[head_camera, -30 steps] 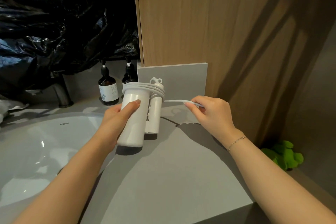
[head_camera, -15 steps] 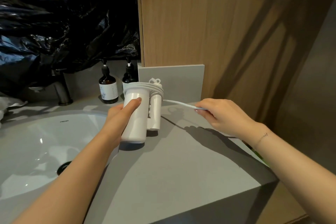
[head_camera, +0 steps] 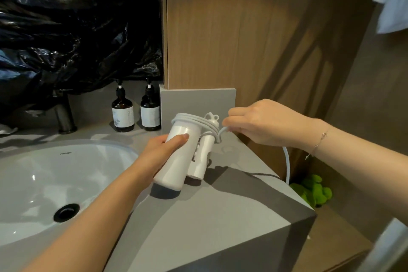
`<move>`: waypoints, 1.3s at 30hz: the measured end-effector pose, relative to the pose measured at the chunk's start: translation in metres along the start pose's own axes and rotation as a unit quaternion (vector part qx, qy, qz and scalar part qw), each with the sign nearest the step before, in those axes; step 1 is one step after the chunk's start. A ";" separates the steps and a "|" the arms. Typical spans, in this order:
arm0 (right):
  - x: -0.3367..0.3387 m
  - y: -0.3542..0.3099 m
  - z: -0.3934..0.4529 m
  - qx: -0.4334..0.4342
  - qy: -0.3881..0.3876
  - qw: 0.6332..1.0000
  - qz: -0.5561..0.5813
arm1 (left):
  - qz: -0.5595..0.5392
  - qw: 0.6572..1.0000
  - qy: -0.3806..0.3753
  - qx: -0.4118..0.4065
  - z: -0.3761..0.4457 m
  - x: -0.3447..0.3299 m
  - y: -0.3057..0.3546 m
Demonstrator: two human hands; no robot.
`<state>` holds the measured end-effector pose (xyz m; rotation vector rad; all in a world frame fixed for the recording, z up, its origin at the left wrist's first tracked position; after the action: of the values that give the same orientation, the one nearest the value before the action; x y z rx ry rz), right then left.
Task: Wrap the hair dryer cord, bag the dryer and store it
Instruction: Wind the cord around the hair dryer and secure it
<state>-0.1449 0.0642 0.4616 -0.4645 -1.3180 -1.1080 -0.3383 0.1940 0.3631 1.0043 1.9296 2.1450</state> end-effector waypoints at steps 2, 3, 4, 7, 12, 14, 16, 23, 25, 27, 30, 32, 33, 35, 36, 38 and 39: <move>0.001 0.001 -0.006 -0.017 0.004 1.000 0.016 | -0.068 0.997 -0.013 0.044 -0.001 -0.001 -0.003; 0.001 0.002 -0.010 -0.027 0.011 0.999 0.021 | -0.104 0.992 -0.015 0.064 -0.002 -0.001 -0.005; 0.002 0.004 -0.014 -0.037 0.019 0.999 0.024 | -0.136 0.987 -0.020 0.079 -0.002 0.000 -0.006; 0.002 0.007 -0.025 -0.053 0.038 0.997 0.035 | -0.219 0.969 -0.029 0.111 -0.002 0.005 -0.006; 0.004 0.007 -0.031 -0.057 0.050 0.996 0.046 | -0.257 0.957 -0.037 0.128 0.000 0.004 -0.005; 0.004 0.003 -0.035 -0.062 0.041 0.995 0.065 | -0.300 0.940 -0.046 0.155 0.002 0.005 -0.005; 0.001 -0.002 -0.038 -0.066 0.026 0.994 0.081 | -0.351 0.918 -0.062 0.175 0.006 0.009 -0.008; 0.008 0.009 -0.035 -0.106 0.070 0.991 0.044 | -0.218 0.968 -0.033 0.119 0.004 0.008 -0.011; 0.014 0.018 -0.038 -0.127 0.073 0.988 0.041 | -0.196 0.973 -0.045 0.114 0.002 0.007 -0.009; 0.017 0.030 -0.042 -0.150 0.082 0.985 0.038 | -0.175 0.978 -0.067 0.094 0.003 0.008 -0.006; 0.022 0.042 -0.045 -0.170 0.096 0.980 0.030 | -0.143 0.983 -0.092 0.073 -0.001 0.007 -0.003; 0.022 0.039 -0.043 -0.148 0.095 0.984 0.015 | -0.120 0.984 -0.104 0.076 -0.002 0.005 -0.002; 0.023 0.035 -0.041 -0.127 0.093 0.988 0.004 | -0.105 0.986 -0.110 0.076 -0.003 0.004 -0.001; 0.021 0.024 -0.036 -0.082 0.076 0.994 -0.018 | -0.062 0.988 -0.124 0.069 -0.004 0.002 0.001; 0.021 0.019 -0.034 -0.066 0.071 0.995 -0.028 | -0.039 0.988 -0.133 0.061 -0.007 0.001 0.003; 0.020 0.013 -0.028 -0.033 0.082 0.996 -0.031 | 0.006 0.987 -0.158 0.042 -0.011 -0.002 0.007; 0.018 0.012 -0.026 -0.018 0.090 0.996 -0.021 | 0.024 0.984 -0.174 0.033 -0.014 -0.005 0.009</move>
<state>-0.1232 0.0416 0.4752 -0.3564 -1.1558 -1.1825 -0.3381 0.1780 0.3693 1.3466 1.8307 1.7871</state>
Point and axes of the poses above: each hand's wrist, its own z-axis towards the middle knuckle, its own x-axis out of the back of the hand, y = z × x, the point moved 1 cm from there along z, towards the middle knuckle, and after that the axes turned 15 degrees about z, right-handed, at the moved point
